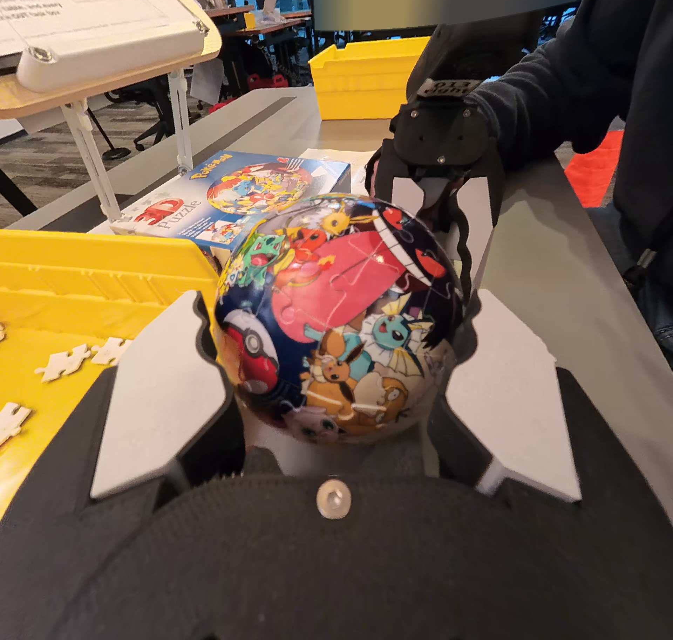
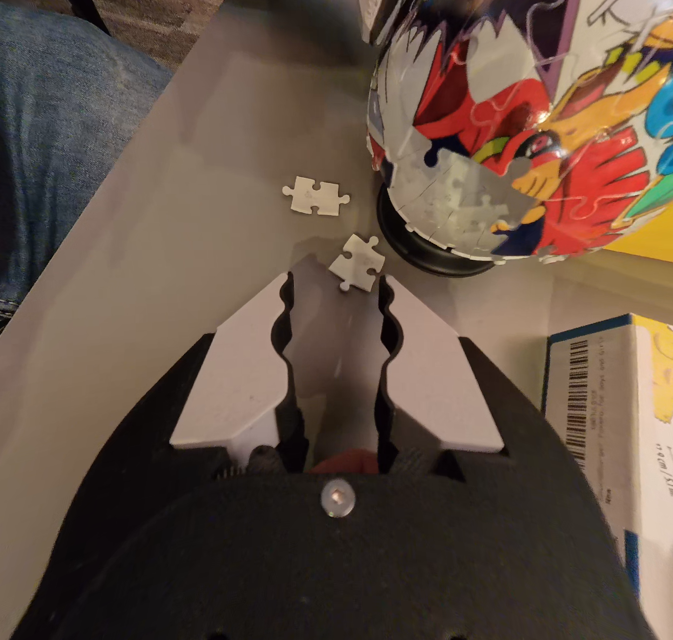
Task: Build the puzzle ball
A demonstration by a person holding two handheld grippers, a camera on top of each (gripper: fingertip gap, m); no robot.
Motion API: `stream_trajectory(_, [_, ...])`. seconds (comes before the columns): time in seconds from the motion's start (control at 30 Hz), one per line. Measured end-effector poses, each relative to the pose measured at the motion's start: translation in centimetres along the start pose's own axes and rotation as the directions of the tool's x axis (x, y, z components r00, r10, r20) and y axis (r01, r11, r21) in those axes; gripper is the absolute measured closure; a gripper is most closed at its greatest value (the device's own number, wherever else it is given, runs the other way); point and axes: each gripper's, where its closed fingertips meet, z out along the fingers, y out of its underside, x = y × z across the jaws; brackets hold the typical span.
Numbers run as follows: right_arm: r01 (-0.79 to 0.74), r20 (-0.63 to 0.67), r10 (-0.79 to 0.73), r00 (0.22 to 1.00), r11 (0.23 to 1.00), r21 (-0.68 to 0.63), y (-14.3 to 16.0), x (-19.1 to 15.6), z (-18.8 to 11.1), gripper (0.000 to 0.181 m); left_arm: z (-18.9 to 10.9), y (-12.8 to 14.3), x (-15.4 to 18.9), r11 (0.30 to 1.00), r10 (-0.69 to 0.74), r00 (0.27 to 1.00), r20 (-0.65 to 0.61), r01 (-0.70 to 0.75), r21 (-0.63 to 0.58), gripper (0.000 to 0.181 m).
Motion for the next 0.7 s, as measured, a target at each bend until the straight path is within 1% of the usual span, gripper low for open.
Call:
stream_trajectory(0.13, [-0.006,0.002,0.006,1.0,1.0,0.003,0.1,-0.1,-0.3,0.138,-0.2,-0.1,0.1,1.0,0.009,1.0,0.003,-0.009,-0.022,0.05])
stream_trajectory(0.23, [-0.01,-0.006,0.01,1.0,1.0,0.007,0.1,0.1,-0.4,0.144,-0.8,-0.2,0.2,0.999,0.009,1.0,0.017,-0.008,-0.044,0.048])
stream_trajectory(0.37, [-0.029,-0.032,0.029,0.999,1.0,-0.006,0.1,0.4,-0.2,0.147,-2.4,-0.6,0.4,0.994,0.044,0.996,0.078,-0.036,-0.105,0.048])
stream_trajectory(0.47, [-0.028,-0.075,0.023,0.997,0.998,-0.056,0.5,0.7,0.5,0.153,-3.2,-1.8,0.7,0.99,0.058,0.986,0.154,-0.037,-0.14,0.051])
stream_trajectory(0.53, [-0.014,-0.091,0.006,0.996,0.997,-0.079,0.5,0.6,1.0,0.158,-3.9,-2.5,1.5,0.984,0.078,0.977,0.197,-0.044,-0.17,0.053])
stream_trajectory(0.6, [-0.029,-0.108,0.02,0.994,0.996,-0.086,0.4,0.8,1.3,0.161,-4.1,-2.5,2.4,0.976,0.092,0.967,0.239,-0.04,-0.215,0.057])
stream_trajectory(0.7, [-0.033,-0.105,0.024,0.994,0.996,-0.082,0.3,0.8,1.4,0.162,-4.0,-2.9,4.7,0.975,0.07,0.958,0.278,-0.006,-0.222,0.059])
